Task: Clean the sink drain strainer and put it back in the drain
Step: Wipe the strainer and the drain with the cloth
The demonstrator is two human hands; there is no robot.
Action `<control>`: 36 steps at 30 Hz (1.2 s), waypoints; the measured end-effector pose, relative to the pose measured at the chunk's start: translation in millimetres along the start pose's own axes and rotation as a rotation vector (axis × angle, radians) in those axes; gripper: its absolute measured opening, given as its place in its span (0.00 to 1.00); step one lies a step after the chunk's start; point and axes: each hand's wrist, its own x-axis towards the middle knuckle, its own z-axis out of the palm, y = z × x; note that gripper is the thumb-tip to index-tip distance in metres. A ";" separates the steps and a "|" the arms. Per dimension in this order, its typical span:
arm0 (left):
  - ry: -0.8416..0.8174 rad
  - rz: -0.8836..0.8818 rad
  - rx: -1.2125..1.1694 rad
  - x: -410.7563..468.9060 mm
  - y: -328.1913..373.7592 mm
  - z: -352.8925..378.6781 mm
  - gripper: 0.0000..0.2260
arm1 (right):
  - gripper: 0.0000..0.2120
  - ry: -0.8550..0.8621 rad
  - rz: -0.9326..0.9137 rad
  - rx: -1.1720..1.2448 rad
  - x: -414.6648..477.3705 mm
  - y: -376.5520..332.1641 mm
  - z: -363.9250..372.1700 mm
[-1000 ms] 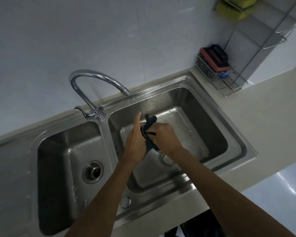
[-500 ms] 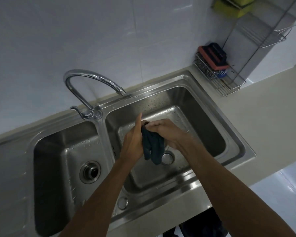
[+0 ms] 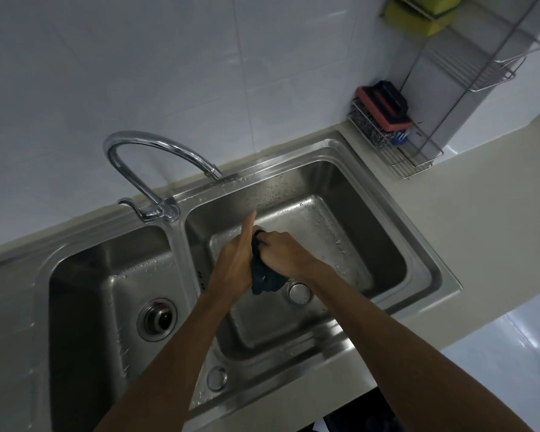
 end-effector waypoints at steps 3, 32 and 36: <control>0.024 0.031 -0.011 -8.6 -6.6 8.8 0.37 | 0.15 -0.057 0.072 0.140 1.6 10.1 -1.3; 0.334 -0.645 -0.510 -0.3 -15.7 21.4 0.35 | 0.13 0.125 0.640 1.379 -21.0 7.5 16.5; 0.171 -0.762 -0.330 -1.8 -36.6 30.4 0.38 | 0.13 0.262 0.500 1.531 -21.0 25.6 -16.4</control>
